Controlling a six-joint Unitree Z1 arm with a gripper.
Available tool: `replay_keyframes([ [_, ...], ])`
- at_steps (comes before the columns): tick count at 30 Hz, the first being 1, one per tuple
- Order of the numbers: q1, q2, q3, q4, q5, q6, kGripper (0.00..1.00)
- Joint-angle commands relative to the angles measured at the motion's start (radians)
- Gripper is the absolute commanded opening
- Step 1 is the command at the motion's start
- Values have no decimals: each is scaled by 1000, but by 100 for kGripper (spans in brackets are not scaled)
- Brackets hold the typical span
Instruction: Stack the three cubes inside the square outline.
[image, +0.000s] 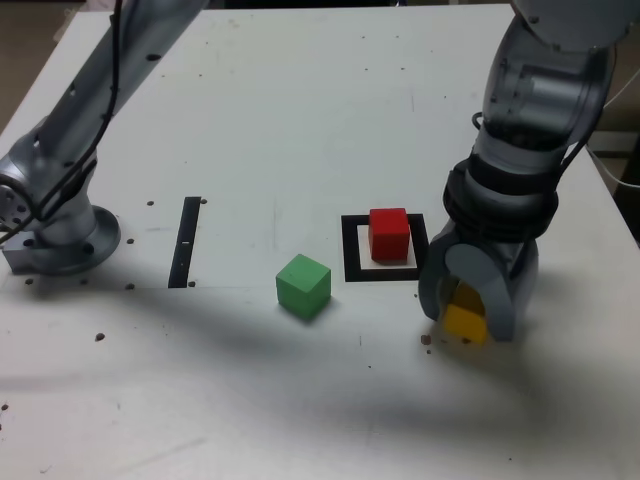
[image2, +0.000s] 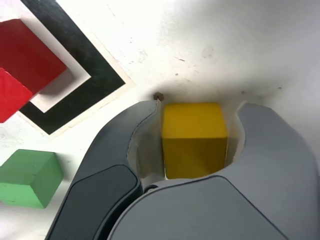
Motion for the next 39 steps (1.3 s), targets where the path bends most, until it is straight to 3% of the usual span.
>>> replay_keyframes([
  [1,3,-13,6,1,2,1,24],
  [8,3,-51,4,1,17,0,22],
  [15,13,-192,11,36,45,-21,20],
  [26,177,-406,194,65,69,-213,20],
  [31,219,-430,269,30,81,-289,20],
  [39,223,-378,309,-8,63,-325,21],
])
